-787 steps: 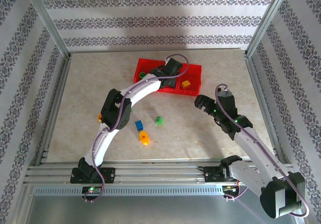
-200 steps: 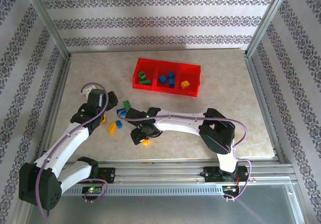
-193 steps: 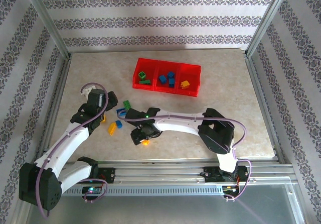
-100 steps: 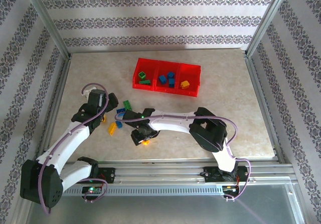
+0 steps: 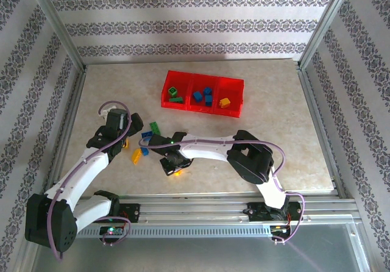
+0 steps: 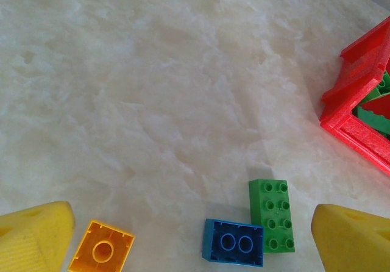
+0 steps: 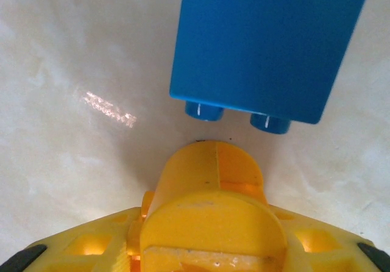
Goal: Sort the legos into containers by color
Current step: Pick up the lego from the bottom-center of the table, then place the lego in the container.
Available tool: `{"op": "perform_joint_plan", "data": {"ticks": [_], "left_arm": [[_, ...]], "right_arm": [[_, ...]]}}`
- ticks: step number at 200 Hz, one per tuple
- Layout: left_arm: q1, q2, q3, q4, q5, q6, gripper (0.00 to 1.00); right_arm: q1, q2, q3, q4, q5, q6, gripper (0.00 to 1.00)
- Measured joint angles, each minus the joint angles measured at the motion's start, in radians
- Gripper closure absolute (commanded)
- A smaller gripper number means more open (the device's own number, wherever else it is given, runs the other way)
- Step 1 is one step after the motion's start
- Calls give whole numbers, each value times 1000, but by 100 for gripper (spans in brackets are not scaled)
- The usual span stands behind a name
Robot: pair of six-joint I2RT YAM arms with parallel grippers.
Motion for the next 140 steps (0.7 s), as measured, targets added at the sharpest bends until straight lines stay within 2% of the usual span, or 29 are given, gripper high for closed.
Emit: {"op": "perform_joint_plan", "data": {"ticks": [35, 72, 105, 140], "left_arm": [[5, 0, 0, 0, 10, -2, 0], [5, 0, 0, 0, 12, -2, 0], [5, 0, 0, 0, 16, -2, 0], [5, 0, 0, 0, 19, -2, 0]], "right_arm": [[-20, -53, -52, 2, 3, 0, 63], [-92, -206, -111, -1, 26, -10, 63], [-205, -359, -136, -1, 64, -53, 63], [-381, -452, -139, 6, 88, -110, 62]]}}
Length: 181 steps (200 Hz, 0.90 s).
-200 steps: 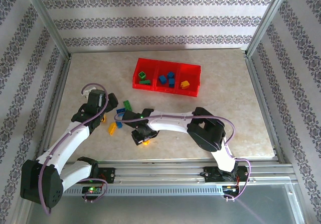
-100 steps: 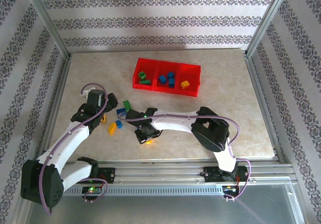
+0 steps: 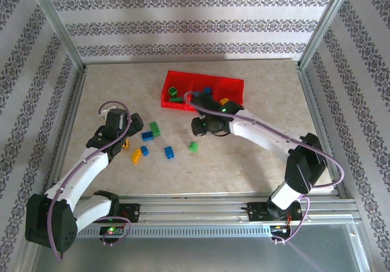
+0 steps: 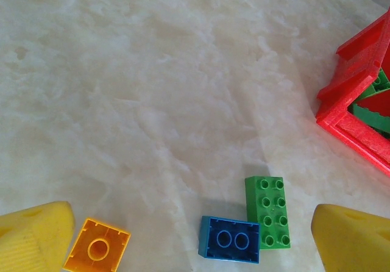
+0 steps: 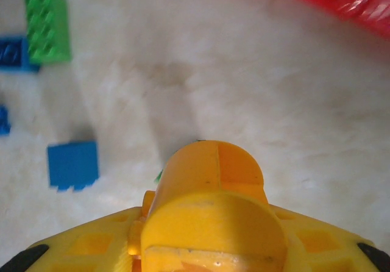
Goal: Sort the legos into containers by color
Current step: Place the lego in the container.
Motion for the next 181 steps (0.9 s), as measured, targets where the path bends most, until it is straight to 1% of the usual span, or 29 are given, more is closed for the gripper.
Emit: {"op": "perform_joint_plan", "data": {"ticks": [47, 78, 127, 181], "left_arm": [[0, 0, 0, 0, 15, 0, 0], [0, -1, 0, 0, 26, -3, 0], [1, -10, 0, -1, 32, -3, 0], [8, -10, 0, -2, 38, -3, 0]], "right_arm": [[-244, 13, 31, 25, -25, -74, 62], [-341, 114, 137, 48, -39, -116, 63], [-424, 309, 257, 72, -50, -152, 63], [-450, 465, 390, 72, -31, -194, 61]]}}
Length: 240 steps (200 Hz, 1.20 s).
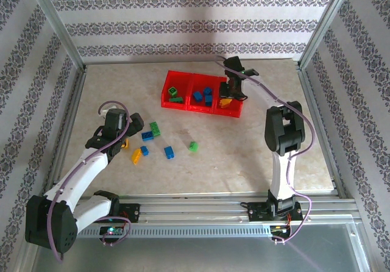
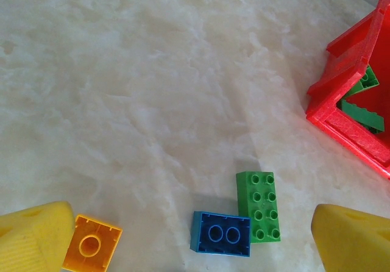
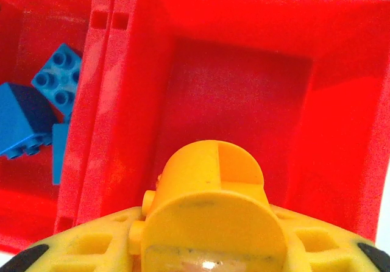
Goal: Sort the legos into containers by color
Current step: Place the lego in the container, then pick up the lego from the middle-left of the table.
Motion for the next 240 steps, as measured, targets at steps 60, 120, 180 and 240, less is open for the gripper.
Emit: {"op": "perform_joint_plan", "data": {"ticks": [60, 120, 180, 240], "left_arm": [[5, 1, 3, -9, 4, 8, 0], [5, 3, 14, -65, 3, 40, 0], [5, -8, 14, -120, -12, 47, 0], [23, -18, 14, -195, -66, 34, 0]], "right_arm": [[0, 92, 56, 16, 48, -27, 45], [0, 82, 58, 34, 76, -36, 35], [0, -17, -28, 52, 75, -32, 33], [10, -238, -188, 87, 76, -12, 28]]}}
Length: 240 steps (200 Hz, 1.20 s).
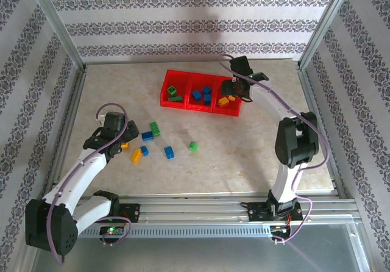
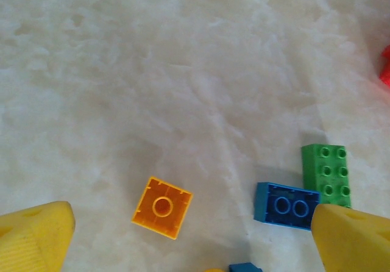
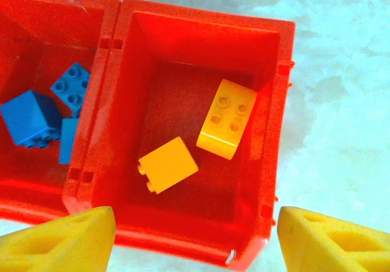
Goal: Sort the legos into containers by color
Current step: Pick up the lego from the middle-left of the table.
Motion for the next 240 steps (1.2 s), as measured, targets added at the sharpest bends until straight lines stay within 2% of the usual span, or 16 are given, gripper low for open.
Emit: {"op": "perform_joint_plan", "data": {"ticks": [31, 40, 47, 83, 131, 191, 240], "left_arm": [[21, 52, -2, -14, -1, -4, 0], [28, 74, -2, -14, 3, -4, 2], [34, 92, -3, -14, 9, -4, 3], [62, 191, -4, -4, 55, 2, 10], [84, 320, -4, 19, 94, 24, 27], [125, 387, -3, 56, 110, 27, 29], [153, 410, 6, 78, 122, 40, 42]], "right_arm": [[26, -112, -109, 13, 1, 24, 20], [34, -140, -141, 16, 1, 32, 6], [39, -161, -164, 17, 0, 41, 2], [58, -270, -269, 16, 8, 72, 2], [85, -404, -337, 16, 34, 98, 2], [91, -496, -378, 16, 61, 119, 2], [98, -499, -390, 16, 64, 127, 2]]}}
